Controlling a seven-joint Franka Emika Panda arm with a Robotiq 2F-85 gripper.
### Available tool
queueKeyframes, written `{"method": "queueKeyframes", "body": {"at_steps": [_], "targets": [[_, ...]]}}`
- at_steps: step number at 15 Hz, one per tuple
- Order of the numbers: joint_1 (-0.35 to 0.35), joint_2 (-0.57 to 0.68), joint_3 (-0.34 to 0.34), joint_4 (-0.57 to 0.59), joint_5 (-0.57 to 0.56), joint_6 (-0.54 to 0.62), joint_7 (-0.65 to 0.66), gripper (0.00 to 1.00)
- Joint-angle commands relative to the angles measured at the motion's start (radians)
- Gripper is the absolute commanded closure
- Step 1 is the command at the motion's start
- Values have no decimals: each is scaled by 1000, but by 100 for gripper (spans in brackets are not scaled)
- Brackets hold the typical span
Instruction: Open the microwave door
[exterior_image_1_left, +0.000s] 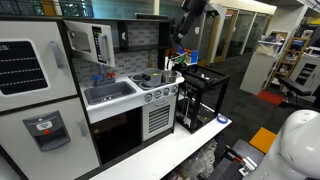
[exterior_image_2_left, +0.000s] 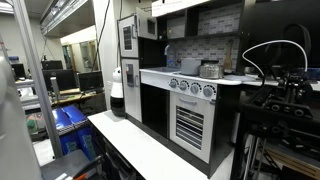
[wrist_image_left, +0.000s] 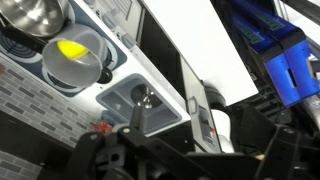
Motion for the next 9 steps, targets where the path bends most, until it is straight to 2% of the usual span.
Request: {"method": "queueKeyframes", "body": {"at_steps": [1, 4, 6, 7, 9], "targets": [[-5, -15, 7, 8, -133, 3, 111, 0], [-3, -16, 17, 19, -243, 24, 209, 0], [-5, -9, 33, 5, -331, 97, 277, 0], [28, -15, -5, 14, -281, 43, 231, 0], [28, -11, 4, 14, -320, 70, 269, 0]]}}
